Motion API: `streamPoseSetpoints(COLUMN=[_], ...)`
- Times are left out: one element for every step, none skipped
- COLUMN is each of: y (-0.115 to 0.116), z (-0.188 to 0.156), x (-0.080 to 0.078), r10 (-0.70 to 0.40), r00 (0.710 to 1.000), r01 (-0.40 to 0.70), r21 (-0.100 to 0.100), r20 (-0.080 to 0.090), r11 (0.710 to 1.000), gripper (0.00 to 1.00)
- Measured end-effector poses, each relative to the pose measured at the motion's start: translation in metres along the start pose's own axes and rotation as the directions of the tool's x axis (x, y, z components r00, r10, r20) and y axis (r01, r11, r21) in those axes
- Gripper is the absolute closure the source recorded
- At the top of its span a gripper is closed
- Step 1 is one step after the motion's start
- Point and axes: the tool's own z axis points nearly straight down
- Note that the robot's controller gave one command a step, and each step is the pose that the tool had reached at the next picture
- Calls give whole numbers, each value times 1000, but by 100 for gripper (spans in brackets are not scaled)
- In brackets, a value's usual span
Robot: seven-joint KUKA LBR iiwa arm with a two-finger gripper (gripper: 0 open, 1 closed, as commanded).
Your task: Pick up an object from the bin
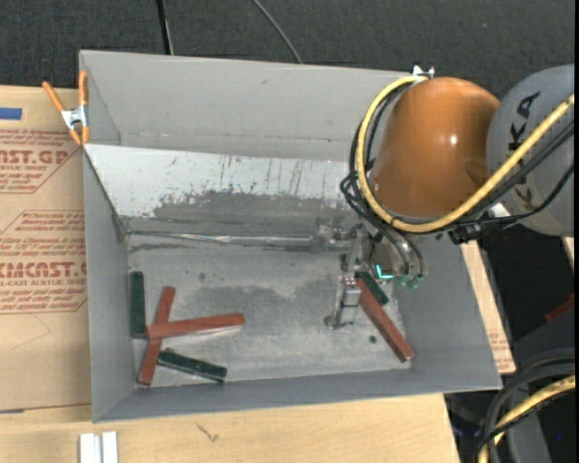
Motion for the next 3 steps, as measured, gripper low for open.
streamPoseSetpoints(y=[0, -33, -71], z=[-4, 37, 72], x=[-2, -14, -12], r10=[0, -4, -10], r00=[1000, 1000, 1000], r01=[0, 4, 10], r21=[-1, -1, 0], r20=[8, 18, 3], r11=[1000, 1000, 1000], gripper=[0, 0, 0])
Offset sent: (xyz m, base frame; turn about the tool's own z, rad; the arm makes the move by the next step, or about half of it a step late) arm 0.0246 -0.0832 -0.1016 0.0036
